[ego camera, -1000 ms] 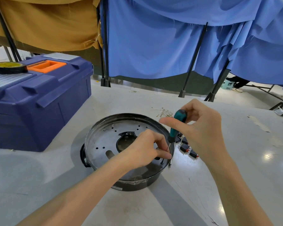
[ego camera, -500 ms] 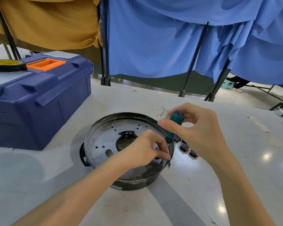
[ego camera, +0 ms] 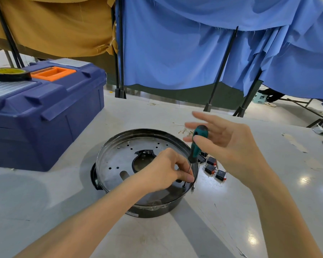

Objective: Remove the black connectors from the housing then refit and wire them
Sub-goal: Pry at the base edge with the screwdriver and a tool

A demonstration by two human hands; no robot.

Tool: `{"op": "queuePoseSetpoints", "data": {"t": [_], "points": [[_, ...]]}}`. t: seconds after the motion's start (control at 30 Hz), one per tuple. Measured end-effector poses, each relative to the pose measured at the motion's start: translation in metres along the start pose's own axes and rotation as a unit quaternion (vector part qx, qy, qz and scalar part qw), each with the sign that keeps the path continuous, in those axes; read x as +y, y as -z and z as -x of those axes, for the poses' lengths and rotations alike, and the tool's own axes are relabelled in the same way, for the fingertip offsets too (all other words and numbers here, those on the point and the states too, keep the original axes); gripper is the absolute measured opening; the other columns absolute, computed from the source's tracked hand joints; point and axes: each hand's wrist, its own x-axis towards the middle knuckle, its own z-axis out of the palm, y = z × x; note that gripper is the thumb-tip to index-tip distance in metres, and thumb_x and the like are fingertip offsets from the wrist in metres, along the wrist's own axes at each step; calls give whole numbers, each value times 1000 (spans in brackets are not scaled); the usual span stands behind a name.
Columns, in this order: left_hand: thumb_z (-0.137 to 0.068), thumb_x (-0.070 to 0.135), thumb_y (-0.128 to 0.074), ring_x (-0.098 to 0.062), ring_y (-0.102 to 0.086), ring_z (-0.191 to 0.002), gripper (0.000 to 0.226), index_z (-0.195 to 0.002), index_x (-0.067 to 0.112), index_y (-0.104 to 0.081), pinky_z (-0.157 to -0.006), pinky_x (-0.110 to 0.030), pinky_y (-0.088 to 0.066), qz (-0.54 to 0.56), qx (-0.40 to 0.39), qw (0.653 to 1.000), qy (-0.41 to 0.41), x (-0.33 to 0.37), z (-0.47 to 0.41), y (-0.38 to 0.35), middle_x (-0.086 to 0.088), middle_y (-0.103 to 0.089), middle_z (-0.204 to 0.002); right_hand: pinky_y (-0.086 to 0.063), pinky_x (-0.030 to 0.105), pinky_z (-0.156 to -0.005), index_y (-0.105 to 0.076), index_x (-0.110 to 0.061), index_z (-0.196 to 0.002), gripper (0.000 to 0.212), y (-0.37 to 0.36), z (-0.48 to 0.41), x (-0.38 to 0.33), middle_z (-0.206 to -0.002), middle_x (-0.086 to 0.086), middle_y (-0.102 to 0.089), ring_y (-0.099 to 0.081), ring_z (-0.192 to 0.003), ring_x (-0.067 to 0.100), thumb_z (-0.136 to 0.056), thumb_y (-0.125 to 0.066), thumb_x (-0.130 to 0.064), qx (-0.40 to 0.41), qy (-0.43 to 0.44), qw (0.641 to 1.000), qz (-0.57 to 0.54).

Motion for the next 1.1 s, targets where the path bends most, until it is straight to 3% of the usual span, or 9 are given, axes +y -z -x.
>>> {"op": "queuePoseSetpoints", "data": {"t": [0.1,0.2,0.3,0.4,0.47,0.63,0.83,1.0,1.1], "points": [[-79,23,-77,-1,-61,-76,6,-75,21,-72,-76,-16,-45,-5,-4,1000,1,0,0,1,7,-69,-75,-60,25,-74,-70,-18,-104,28,-4,-1,1,-92,-7,-74,-73,-80,10,-78,-76,-23,48,19,999,14],[-80,24,-76,3,-59,-79,8,-73,25,-72,-82,-20,-44,-4,-2,1000,8,1,0,0,12,-68,-74,-59,35,-65,-64,-17,-84,44,-10,-5,0,-77,-3,-69,-68,-70,16,-62,-80,-51,149,-6,981,125],[-81,23,-75,-1,-61,-82,5,-76,23,-74,-89,-26,-46,-6,5,1000,2,0,-1,-1,7,-71,-79,-58,28,-72,-62,-24,-100,57,-8,-4,-1,-94,-14,-67,-67,-80,11,-60,-72,-64,99,-14,983,152],[-82,24,-75,-2,-62,-83,4,-78,23,-75,-90,-28,-48,-11,2,1000,-6,0,0,0,6,-72,-80,-55,19,-88,-60,-27,-125,46,-1,-2,4,-115,-19,-65,-68,-98,4,-81,-73,-32,24,11,996,82],[-81,25,-75,-2,-62,-82,3,-80,22,-75,-89,-30,-49,-19,3,1000,-2,0,0,0,8,-71,-79,-57,21,-82,-66,-23,-116,35,1,-2,6,-102,-12,-70,-71,-88,6,-82,-74,-22,31,19,998,46],[-82,23,-74,0,-60,-84,2,-81,21,-74,-88,-25,-45,-23,5,1000,4,1,0,-1,11,-69,-80,-60,30,-69,-62,-23,-93,55,-5,-4,4,-86,-8,-68,-67,-77,16,-59,-66,-67,120,-1,977,176],[-83,17,-74,7,-58,-72,12,-73,24,-72,-74,-12,-43,-13,6,1000,-7,0,2,2,13,-67,-71,-57,20,-80,-68,-26,-114,32,3,-3,4,-100,-10,-72,-71,-89,7,-82,-72,-25,23,39,999,26],[-84,18,-72,-7,-65,-86,10,-78,26,-72,-86,-25,-50,-24,-5,1000,-4,1,0,0,3,-72,-84,-56,25,-59,-56,-15,-83,44,-14,-7,5,-72,-4,-63,-63,-66,16,-68,-78,-50,173,17,967,184],[-85,17,-71,-6,-65,-83,9,-80,25,-73,-83,-22,-51,-15,-9,1000,-4,0,0,-1,4,-73,-84,-59,30,-63,-56,-17,-87,50,-8,-6,6,-77,-1,-66,-65,-71,17,-67,-71,-61,145,-9,975,170]]}}
